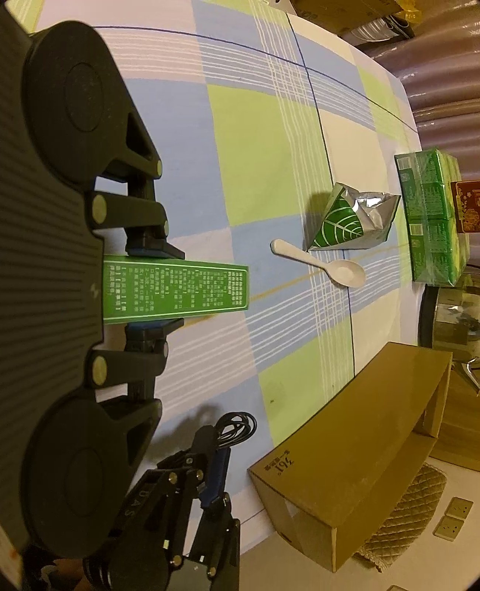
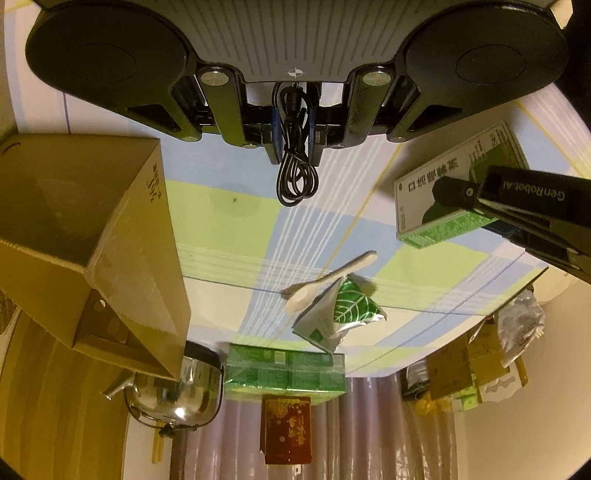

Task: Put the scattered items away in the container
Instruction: 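Hold the green box in the left tool and cable in the right tool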

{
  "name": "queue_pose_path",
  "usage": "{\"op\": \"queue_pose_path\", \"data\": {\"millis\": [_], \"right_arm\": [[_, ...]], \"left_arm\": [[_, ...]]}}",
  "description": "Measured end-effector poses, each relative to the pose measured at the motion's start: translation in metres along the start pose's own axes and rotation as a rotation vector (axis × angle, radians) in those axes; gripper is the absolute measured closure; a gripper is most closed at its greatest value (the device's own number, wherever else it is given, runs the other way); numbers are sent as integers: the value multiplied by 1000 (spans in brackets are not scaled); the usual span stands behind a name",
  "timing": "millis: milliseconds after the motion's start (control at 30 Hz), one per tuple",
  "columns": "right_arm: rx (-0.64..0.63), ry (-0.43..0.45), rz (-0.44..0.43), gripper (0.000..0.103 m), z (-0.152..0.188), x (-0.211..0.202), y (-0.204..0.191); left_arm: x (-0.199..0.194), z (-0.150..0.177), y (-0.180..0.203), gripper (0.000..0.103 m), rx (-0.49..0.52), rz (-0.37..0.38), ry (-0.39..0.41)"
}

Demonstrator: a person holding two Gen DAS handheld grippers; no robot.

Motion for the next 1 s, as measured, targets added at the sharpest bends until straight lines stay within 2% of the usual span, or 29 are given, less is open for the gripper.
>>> {"op": "queue_pose_path", "data": {"millis": [433, 833, 1000], "right_arm": [[14, -27, 9, 92, 11, 5, 3], [21, -58, 6, 92, 19, 18, 9], [15, -45, 7, 92, 16, 12, 7]], "left_arm": [[12, 12, 3, 77, 17, -6, -39], [37, 4, 4, 78, 45, -4, -79], [31, 1, 7, 78, 45, 0, -61]]}}
Point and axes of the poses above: each gripper's, at about its wrist camera, not at the fingertips, and x roughly the way its jaws point, y to its right, z to its underside, the point moved 9 cm from there along x, roughly the way its jaws point, and after that the axes turned 2 degrees about -z, right-handed, at the moved point
